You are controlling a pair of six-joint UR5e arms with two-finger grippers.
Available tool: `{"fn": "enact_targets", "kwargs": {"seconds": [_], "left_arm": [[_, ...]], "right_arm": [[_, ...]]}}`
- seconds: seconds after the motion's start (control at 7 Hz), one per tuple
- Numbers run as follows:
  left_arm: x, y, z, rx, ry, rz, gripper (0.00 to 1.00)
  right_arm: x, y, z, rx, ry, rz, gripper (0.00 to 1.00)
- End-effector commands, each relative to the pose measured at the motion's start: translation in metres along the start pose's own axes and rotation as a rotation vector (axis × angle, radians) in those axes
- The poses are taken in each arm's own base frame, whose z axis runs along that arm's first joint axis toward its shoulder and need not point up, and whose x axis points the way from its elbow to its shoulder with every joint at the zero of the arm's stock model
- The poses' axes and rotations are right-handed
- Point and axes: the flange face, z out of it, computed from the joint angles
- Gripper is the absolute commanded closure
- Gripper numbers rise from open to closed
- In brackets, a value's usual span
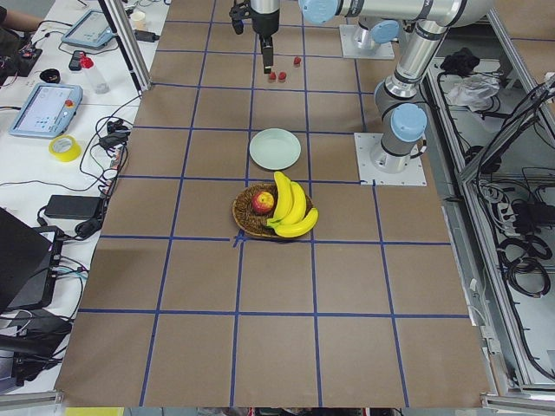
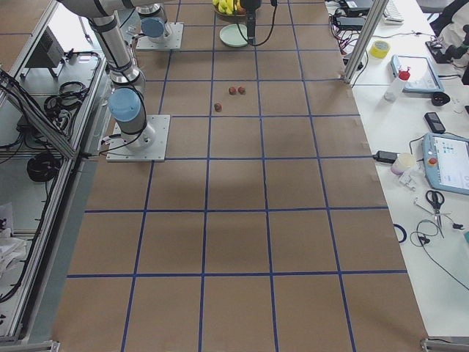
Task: Collect all strawberries into plate
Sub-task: 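Move the right gripper over the three red strawberries, then lower the right gripper and grasp one strawberry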
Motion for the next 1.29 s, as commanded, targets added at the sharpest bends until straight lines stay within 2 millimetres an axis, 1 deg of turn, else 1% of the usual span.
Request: {"fn": "enact_targets", "kwargs": {"seconds": [0.0,0.14,0.29,0.43,0.57,0.71,0.86,1.0,1.14], "left_arm": [[-0.001,0.006,-0.005,0.009,-0.004,0.001,0.00],[0.001,0.006,-0.006,0.010,0.004,0.003,0.00],[0.001,0.008,-0.006,0.010,0.001,0.004,0.00],[0.001,0.011,-0.010,0.018,0.005,0.004,0.00],[0.002,0.011,-0.010,0.019,0.007,0.004,0.00],[0.001,0.014,-0.010,0.013,-0.005,0.007,0.00],[0.002,0.019,-0.008,0.012,0.005,0.006,0.00],[0.003,0.018,-0.003,0.008,0.013,0.000,0.00],[0.003,0.019,-0.003,0.007,0.013,-0.005,0.00]], "right_arm": [[-0.001,-0.003,0.001,0.005,-0.004,0.001,0.00],[-0.001,-0.006,0.005,-0.002,-0.005,0.004,0.00],[-0.001,-0.015,0.012,-0.010,-0.008,0.016,0.00],[-0.003,-0.024,0.033,-0.044,-0.004,0.017,0.00],[-0.004,-0.029,0.076,-0.129,0.006,0.036,0.00],[-0.003,-0.026,0.117,-0.131,0.009,0.042,0.03],[-0.001,-0.012,0.164,-0.152,0.013,0.048,0.02],[0.004,0.010,0.204,-0.185,0.022,0.038,0.04],[0.006,0.026,0.239,-0.170,0.026,0.034,0.04]]}}
